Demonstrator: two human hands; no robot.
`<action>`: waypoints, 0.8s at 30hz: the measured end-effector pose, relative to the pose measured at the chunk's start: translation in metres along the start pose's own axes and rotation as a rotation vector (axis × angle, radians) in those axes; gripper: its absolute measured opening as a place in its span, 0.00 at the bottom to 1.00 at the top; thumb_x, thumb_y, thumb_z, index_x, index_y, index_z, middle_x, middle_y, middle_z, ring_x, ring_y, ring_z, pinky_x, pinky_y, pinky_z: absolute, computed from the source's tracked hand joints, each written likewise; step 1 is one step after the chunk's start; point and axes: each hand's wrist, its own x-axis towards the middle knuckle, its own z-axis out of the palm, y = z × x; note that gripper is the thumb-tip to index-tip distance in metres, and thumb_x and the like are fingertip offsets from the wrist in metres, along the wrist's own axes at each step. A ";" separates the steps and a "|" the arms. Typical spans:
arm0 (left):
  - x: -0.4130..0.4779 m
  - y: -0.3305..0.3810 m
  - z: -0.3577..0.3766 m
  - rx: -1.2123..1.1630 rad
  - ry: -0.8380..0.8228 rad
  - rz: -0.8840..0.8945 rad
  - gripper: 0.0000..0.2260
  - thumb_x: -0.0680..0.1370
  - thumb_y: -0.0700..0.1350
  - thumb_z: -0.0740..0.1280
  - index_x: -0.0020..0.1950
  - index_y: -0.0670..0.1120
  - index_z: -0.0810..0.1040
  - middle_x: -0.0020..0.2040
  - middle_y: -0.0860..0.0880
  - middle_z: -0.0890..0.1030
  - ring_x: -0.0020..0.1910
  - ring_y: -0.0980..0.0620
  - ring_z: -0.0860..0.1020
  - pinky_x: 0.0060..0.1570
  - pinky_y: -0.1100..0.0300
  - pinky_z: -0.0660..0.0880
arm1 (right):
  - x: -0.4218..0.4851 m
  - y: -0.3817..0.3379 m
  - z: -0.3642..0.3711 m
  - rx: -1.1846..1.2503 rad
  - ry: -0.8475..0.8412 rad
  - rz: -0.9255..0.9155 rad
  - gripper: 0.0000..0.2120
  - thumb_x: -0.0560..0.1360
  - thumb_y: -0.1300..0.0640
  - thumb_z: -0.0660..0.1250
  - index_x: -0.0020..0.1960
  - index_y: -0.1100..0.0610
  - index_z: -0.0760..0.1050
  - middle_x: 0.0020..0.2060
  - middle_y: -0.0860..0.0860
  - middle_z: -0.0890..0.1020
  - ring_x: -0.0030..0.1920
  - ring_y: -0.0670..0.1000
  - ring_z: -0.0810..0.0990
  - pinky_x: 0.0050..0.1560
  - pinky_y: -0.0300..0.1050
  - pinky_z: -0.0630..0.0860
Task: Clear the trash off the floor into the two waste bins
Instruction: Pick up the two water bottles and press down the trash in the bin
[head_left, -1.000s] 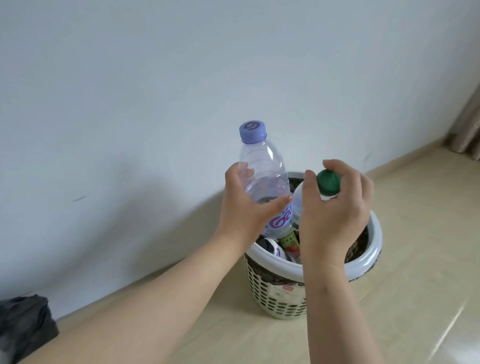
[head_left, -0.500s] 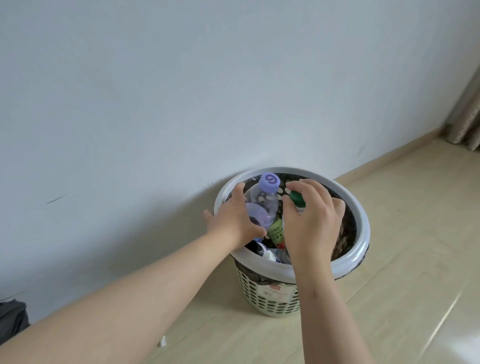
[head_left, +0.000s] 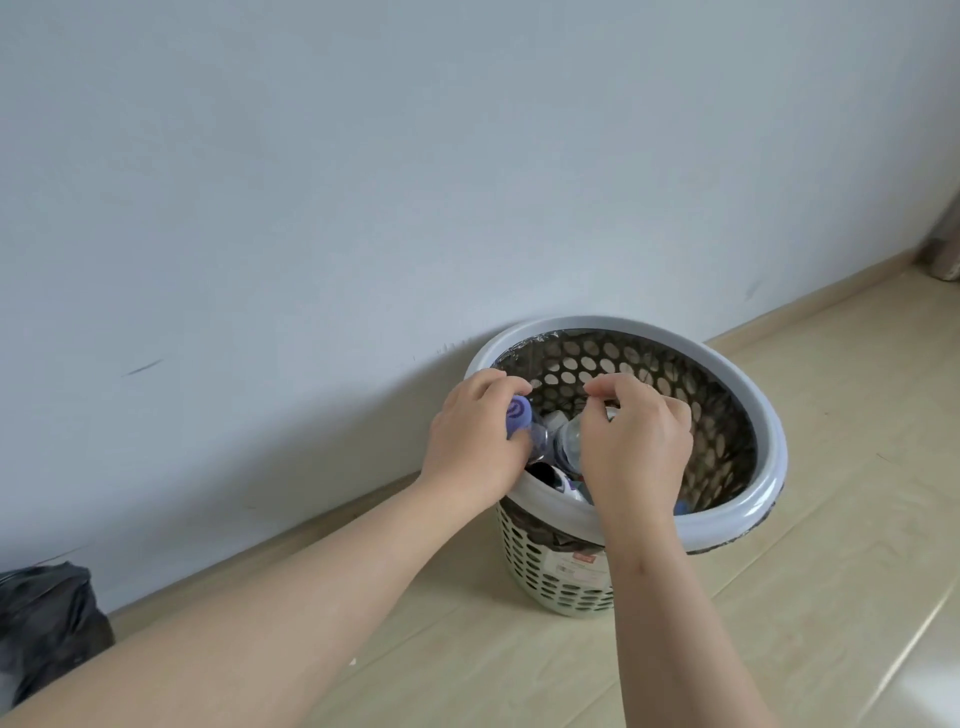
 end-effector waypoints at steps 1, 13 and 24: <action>-0.002 -0.003 -0.001 -0.024 0.012 0.000 0.16 0.75 0.39 0.63 0.61 0.49 0.74 0.62 0.55 0.69 0.66 0.54 0.65 0.65 0.60 0.62 | 0.000 -0.003 0.001 -0.024 -0.027 0.018 0.13 0.78 0.60 0.58 0.56 0.53 0.79 0.49 0.49 0.82 0.57 0.52 0.67 0.56 0.44 0.60; -0.069 -0.073 -0.042 -0.297 0.231 -0.381 0.13 0.76 0.36 0.61 0.50 0.54 0.73 0.53 0.55 0.71 0.54 0.58 0.71 0.47 0.66 0.65 | -0.040 -0.064 0.045 -0.006 0.087 -0.461 0.07 0.72 0.59 0.62 0.39 0.59 0.78 0.31 0.53 0.80 0.36 0.58 0.75 0.39 0.48 0.71; -0.177 -0.185 -0.034 -0.180 0.009 -0.847 0.14 0.77 0.37 0.58 0.59 0.48 0.76 0.62 0.50 0.75 0.49 0.54 0.71 0.40 0.64 0.65 | -0.170 0.000 0.161 -0.374 -1.074 -0.335 0.27 0.76 0.65 0.55 0.72 0.48 0.61 0.71 0.49 0.64 0.67 0.55 0.65 0.63 0.45 0.66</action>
